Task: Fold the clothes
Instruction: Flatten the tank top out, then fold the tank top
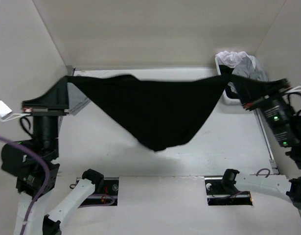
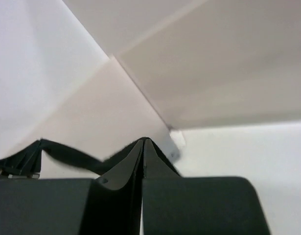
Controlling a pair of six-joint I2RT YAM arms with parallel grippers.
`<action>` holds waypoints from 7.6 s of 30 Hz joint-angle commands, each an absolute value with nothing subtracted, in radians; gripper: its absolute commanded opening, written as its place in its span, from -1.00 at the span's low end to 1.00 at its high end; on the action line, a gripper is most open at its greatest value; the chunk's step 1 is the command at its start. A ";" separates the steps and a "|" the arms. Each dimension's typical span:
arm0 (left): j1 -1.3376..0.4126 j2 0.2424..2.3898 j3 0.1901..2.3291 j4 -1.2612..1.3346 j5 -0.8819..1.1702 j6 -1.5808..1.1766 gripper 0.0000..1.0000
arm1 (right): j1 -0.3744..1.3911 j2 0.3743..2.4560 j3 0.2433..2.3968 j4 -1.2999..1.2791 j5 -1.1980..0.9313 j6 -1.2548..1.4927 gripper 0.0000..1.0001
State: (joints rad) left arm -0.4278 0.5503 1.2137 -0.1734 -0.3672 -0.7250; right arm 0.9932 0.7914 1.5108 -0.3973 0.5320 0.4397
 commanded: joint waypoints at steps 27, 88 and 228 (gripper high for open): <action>-0.127 1.433 1.589 0.058 -0.218 -0.732 -1.00 | 0.321 1.667 2.138 -0.399 -0.061 0.446 -1.00; -0.179 1.892 1.530 0.195 -0.305 -0.821 -0.95 | 0.242 1.753 1.444 0.006 -0.089 0.578 -1.00; -0.041 1.352 0.657 0.446 -0.090 -1.046 -1.00 | 0.254 1.312 0.777 0.156 -0.091 0.678 -0.99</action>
State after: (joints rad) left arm -0.0341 1.4425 0.7109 0.3378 -0.0853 -1.0180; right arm 0.2317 1.3766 0.8307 0.0654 -0.1177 0.6704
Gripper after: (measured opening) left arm 0.039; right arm 0.010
